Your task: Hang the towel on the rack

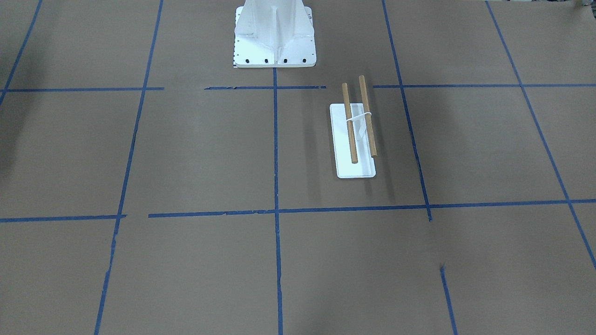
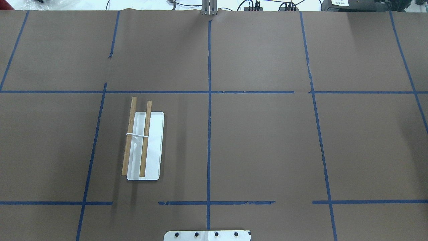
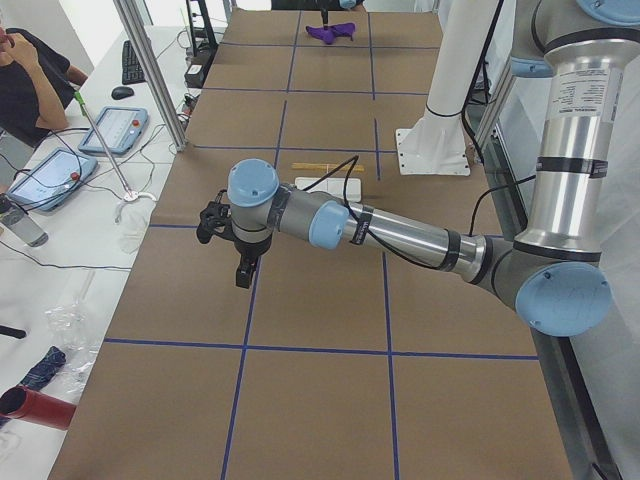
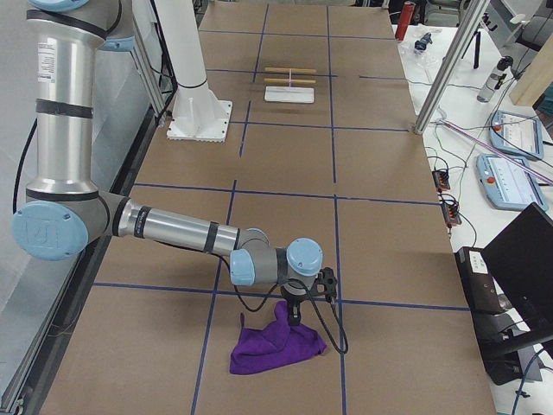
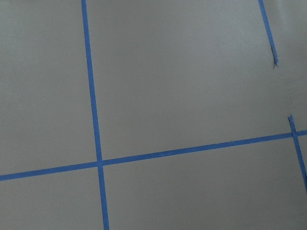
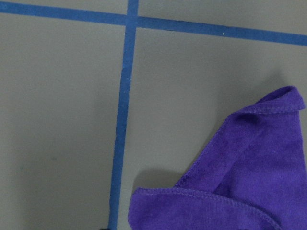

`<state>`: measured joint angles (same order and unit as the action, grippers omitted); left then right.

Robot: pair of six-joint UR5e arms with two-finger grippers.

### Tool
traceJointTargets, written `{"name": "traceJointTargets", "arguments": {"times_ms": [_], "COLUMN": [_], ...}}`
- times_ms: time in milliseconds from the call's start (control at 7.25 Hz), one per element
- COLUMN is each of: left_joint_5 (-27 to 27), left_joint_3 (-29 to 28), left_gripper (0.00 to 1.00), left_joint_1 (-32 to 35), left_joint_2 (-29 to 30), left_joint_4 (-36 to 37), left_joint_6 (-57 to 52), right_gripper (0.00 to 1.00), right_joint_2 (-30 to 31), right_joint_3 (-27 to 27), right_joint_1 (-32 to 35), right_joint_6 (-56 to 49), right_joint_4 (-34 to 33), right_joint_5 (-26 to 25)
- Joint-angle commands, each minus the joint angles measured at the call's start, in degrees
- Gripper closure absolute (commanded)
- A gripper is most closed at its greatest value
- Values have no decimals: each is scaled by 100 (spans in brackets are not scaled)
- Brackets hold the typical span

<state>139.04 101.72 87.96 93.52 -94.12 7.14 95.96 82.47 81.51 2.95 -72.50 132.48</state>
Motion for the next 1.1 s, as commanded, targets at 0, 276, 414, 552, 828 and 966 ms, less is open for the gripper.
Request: {"name": "traceJointTargets", "arguments": {"times_ms": [0, 276, 414, 552, 828, 966], "left_joint_5": [0, 0, 0, 0, 0, 9], "left_joint_3": [6, -3, -3, -12, -12, 6], "left_gripper": [0, 0, 0, 0, 0, 0], "left_joint_1": [-16, -16, -16, -16, -25, -42], "left_joint_2": [0, 0, 0, 0, 0, 0], "left_joint_4": [-1, -1, -1, -1, -10, -10], "left_joint_6": [7, -2, -2, -2, -11, -11], "right_gripper": [11, 14, 18, 20, 21, 22], "right_joint_2": [97, 168, 82, 29, 10, 10], "right_joint_3": [-38, -239, -536, -583, -785, -820], "right_joint_1": [-4, -4, -4, -4, 84, 267], "right_joint_6": [-232, -304, -339, -339, -348, -383], "right_joint_4": [140, 140, 140, 122, 122, 131], "right_joint_5": [-3, -47, -38, -38, -73, -99]}}
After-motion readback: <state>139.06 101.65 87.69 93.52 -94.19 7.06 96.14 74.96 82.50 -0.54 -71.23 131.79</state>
